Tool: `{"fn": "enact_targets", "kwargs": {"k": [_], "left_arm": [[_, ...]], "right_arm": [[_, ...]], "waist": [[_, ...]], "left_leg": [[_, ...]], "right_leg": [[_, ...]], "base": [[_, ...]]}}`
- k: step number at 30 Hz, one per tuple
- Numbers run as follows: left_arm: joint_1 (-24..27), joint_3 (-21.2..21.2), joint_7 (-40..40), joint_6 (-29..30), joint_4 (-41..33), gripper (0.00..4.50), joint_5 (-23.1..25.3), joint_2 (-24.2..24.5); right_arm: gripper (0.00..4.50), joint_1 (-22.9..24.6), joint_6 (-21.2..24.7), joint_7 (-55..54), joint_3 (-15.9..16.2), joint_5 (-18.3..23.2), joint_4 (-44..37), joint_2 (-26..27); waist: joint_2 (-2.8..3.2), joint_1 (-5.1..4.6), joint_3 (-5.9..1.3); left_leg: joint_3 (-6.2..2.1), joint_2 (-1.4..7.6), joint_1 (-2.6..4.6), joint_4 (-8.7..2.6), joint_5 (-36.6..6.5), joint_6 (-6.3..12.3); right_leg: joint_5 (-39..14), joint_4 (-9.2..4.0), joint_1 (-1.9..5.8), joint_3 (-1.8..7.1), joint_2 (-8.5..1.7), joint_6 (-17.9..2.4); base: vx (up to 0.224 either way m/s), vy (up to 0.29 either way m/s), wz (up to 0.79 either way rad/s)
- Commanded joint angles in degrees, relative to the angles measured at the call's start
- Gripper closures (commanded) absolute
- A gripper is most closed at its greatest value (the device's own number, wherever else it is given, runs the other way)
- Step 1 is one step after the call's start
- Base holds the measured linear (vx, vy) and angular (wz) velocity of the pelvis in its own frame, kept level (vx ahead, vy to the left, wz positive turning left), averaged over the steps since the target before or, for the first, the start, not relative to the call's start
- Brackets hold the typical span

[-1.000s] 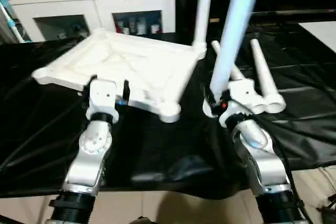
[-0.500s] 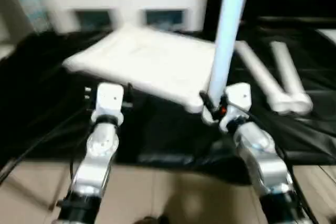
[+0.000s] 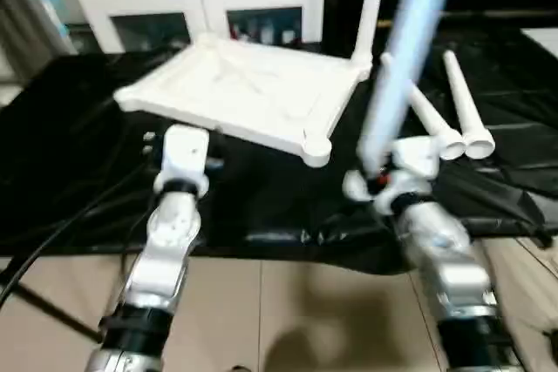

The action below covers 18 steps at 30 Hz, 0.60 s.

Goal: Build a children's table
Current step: Pick table leg

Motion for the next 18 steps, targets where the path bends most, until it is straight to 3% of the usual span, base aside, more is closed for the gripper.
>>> {"fn": "enact_targets", "kwargs": {"k": [1, 2, 3, 4, 5, 6, 8, 10, 11, 12, 13, 14, 15, 16, 17, 18], "left_arm": [[-0.21, 0.92, -0.88, -0.15, -0.2, 0.0, -0.99, -0.22], [-0.14, 1.14, -1.2, 0.01, -0.49, 0.0, -1.6, -0.43], [-0.09, 1.29, -1.41, 0.11, -0.67, 0.0, -2.01, -0.57], [-0.01, 1.58, -1.65, 0.12, -0.87, 0.0, -2.58, -0.65], [0.09, 1.86, -1.89, -0.01, -1.01, 0.0, -2.91, -0.69], [0.09, 1.86, -1.89, -0.01, -1.01, 0.0, -2.91, -0.69], [0.2, 2.11, -2.07, -0.19, -1.12, 0.0, -3.27, -0.79], [0.89, 2.67, -2.61, -0.21, -1.47, 0.0, -4.11, -1.01], [0.99, 2.73, -2.69, -0.21, -1.5, 0.0, -4.22, -1.03], [1.13, 2.82, -2.8, -0.22, -1.55, 0.0, -4.36, -1.05], [1.41, 2.92, -3.0, -0.3, -1.67, 0.0, -4.52, -0.99], [1.69, 2.99, -3.17, -0.33, -1.83, 0.0, -4.74, -0.94], [1.87, 3.02, -3.27, -0.34, -1.93, 0.0, -4.86, -0.9], [2.11, 3.03, -3.44, -0.37, -2.16, 0.0, -4.92, -0.89], [2.2, 3.03, -3.51, -0.37, -2.25, 0.0, -4.94, -0.9], [2.26, 3.03, -3.55, -0.37, -2.31, 0.0, -4.95, -0.9]], "right_arm": [[2.65, -1.11, -0.08, 0.4, 0.82, 0.47, -0.29, 0.06], [2.65, -0.96, -0.01, 0.42, 0.96, 0.45, -0.51, 0.1], [2.65, -0.85, 0.05, 0.42, 1.04, 0.43, -0.67, 0.15], [2.65, -0.71, 0.0, 0.77, 1.3, 0.4, -0.88, 0.17], [2.65, -0.62, -0.05, 1.09, 1.59, 0.24, -1.03, 0.14], [2.65, -0.62, -0.05, 1.09, 1.59, 0.24, -1.03, 0.14], [2.65, -0.57, -0.16, 1.27, 1.91, -0.11, -1.15, 0.0], [2.65, -0.49, -0.65, 2.02, 3.42, -1.85, -1.3, -0.78], [2.65, -0.47, -0.7, 2.08, 3.58, -2.03, -1.32, -0.85], [2.65, -0.45, -0.77, 2.14, 3.77, -2.26, -1.35, -0.92], [2.65, -0.44, -0.69, 2.3, 3.96, -2.32, -1.42, -0.92], [2.65, -0.58, -0.67, 2.28, 3.94, -2.25, -1.3, -0.88], [2.65, -0.69, -0.65, 2.27, 3.92, -2.18, -1.2, -0.87], [2.65, -0.79, -0.71, 2.18, 3.96, -2.21, -1.04, -0.93], [2.65, -0.83, -0.75, 2.14, 3.98, -2.25, -0.98, -0.96], [2.65, -0.85, -0.77, 2.11, 4.0, -2.27, -0.94, -0.98]], "waist": [[-0.33, 0.26, -3.34], [-0.48, 0.71, -3.31], [-0.68, 0.86, -3.08], [-0.74, 0.96, -3.11], [-1.14, 1.07, -2.98], [-0.91, 1.17, -2.97], [-0.91, 0.85, -2.68], [-0.91, 0.7, -2.93], [-0.98, 0.53, -3.11], [-0.73, 0.44, -3.26], [-0.91, 0.1, -3.95], [-0.8, -0.29, -4.3], [-0.56, -0.87, -4.52], [-0.53, -1.31, -4.55], [-1.91, -0.39, -4.35], [-1.97, 0.53, -4.26]], "left_leg": [[-3.05, 6.68, 0.54, -6.23, -19.06, 0.63], [-2.51, 6.6, 0.92, -6.13, -20.84, 0.34], [-2.02, 6.69, 1.41, -6.19, -25.6, -0.52], [-1.72, 6.69, 1.67, -6.2, -27.59, -0.91], [-1.18, 6.69, 1.92, -6.2, -30.35, -0.9], [-0.89, 6.67, 2.15, -6.14, -31.41, -0.82], [-0.04, 6.44, 2.8, -6.51, -34.15, -0.2], [0.01, 6.58, 3.48, -7.31, -33.16, 0.67], [0.04, 6.66, 3.59, -7.91, -31.75, 1.72], [0.08, 6.66, 4.1, -8.1, -31.08, 2.34], [-0.07, 6.79, 4.53, -8.36, -27.01, 4.71], [-0.38, 6.87, 5.33, -8.54, -21.94, 8.56], [-0.99, 7.03, 6.87, -8.26, -17.21, 13.38], [-1.62, 7.28, 7.87, -8.09, -14.89, 16.17], [-0.96, 3.27, 3.1, -6.11, -7.31, 23.46], [0.44, 2.19, 1.8, -4.63, -4.06, 23.79]], "right_leg": [[-1.52, -4.06, 1.71, 2.75, -4.92, -13.77], [-3.35, -4.49, 1.56, 2.79, -4.99, -13.57], [-10.23, -5.13, 1.62, 2.96, -5.19, -12.94], [-14.18, -5.51, 1.71, 3.01, -5.15, -12.38], [-21.84, -6.32, 1.89, 3.08, -5.06, -11.18], [-25.12, -6.71, 1.96, 2.99, -4.87, -10.64], [-32.48, -7.95, 2.55, 2.23, -3.59, -8.29], [-29.25, -8.31, 3.24, 1.91, -2.91, -7.97], [-25.7, -8.41, 4.06, 1.67, -2.53, -8.15], [-23.6, -8.41, 4.06, 1.58, -2.35, -8.42], [-16.38, -8.03, 4.6, 1.42, -1.87, -9.24], [-9.75, -7.29, 4.7, 0.85, -1.29, -9.48], [-5.13, -6.31, 4.06, 0.4, -0.71, -9.0], [-3.75, -5.48, 3.33, 0.16, -0.33, -8.31], [-0.08, -7.95, 7.81, -0.02, -1.6, -4.48], [0.5, -8.97, 8.79, 0.43, -3.35, -3.51]], "base": [[0.0, 0.0, 0.0], [0.0, 0.0, 0.0], [0.0, 0.0, 0.0], [0.0, 0.0, 0.0], [0.0, 0.0, 0.0], [0.0, 0.0, 0.0], [0.0, 0.0, 0.0], [0.073, 0.023, -0.02], [0.085, 0.028, -0.02], [0.105, 0.031, -0.02], [0.118, 0.031, 0.01], [0.118, 0.031, 0.01], [0.139, 0.024, 0.02], [0.138, 0.023, 0.09], [0.138, 0.023, 0.09], [0.109, 0.02, 0.25]]}}
